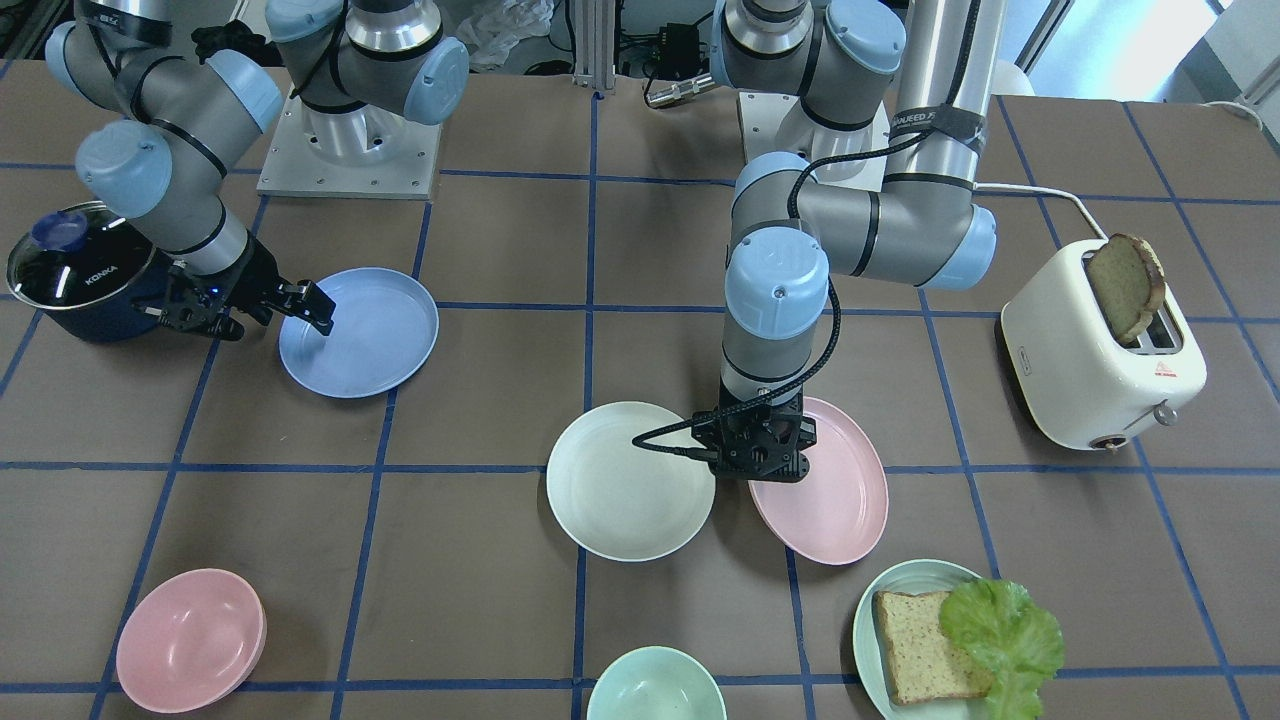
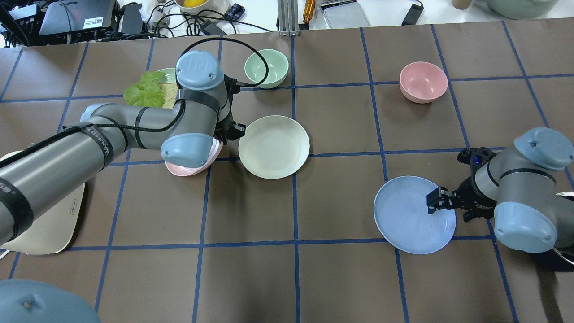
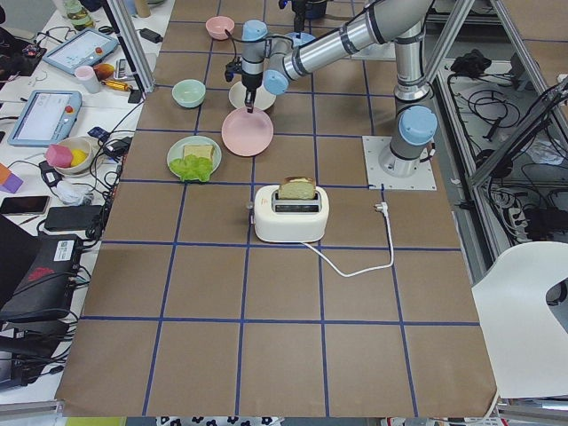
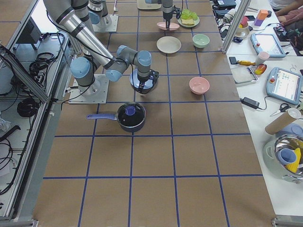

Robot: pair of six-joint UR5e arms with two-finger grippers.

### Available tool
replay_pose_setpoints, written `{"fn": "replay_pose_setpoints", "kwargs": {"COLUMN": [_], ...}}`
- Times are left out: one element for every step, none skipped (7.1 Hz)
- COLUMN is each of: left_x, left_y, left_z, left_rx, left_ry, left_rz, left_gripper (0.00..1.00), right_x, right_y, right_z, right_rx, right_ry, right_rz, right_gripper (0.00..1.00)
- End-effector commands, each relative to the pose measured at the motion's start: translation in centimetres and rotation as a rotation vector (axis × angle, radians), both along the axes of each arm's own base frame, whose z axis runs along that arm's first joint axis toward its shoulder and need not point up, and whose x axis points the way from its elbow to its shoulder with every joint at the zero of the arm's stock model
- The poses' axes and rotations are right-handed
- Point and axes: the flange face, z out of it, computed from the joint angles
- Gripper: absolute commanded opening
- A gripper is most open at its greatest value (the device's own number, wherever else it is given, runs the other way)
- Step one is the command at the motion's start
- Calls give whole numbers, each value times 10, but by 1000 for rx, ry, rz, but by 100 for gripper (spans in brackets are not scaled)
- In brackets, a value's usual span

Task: Stack three plates with pink and blue
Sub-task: 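Lift the pink plate with the left gripper and place it onto the cream plate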

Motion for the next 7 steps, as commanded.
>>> {"fn": "replay_pose_setpoints", "kwargs": {"left_x": [-71,-107,-146,-180,-201,-205,-207], "left_y": [-6,3,10,16,30,24,20], "left_z": [46,52,49,38,30,18,25], "left_rx": [-15,-7,-21,-33,-20,-20,-53], "left_ry": [18,25,38,51,38,34,51], "left_rz": [68,121,138,180,161,149,143], "left_gripper": [0,0,0,0,0,0,2], "right_x": [-1,-6,-14,-18,-19,-20,-22], "right_y": [1,1,3,3,2,0,-5], "right_z": [-1,-1,-1,-1,1,5,12], "right_rx": [7,8,11,8,1,-7,-14], "right_ry": [-4,-5,-8,-9,-11,-3,0], "right_rz": [2,-10,-33,-35,-23,-24,-24], "right_gripper": [52,43,25,6,0,0,0]}}
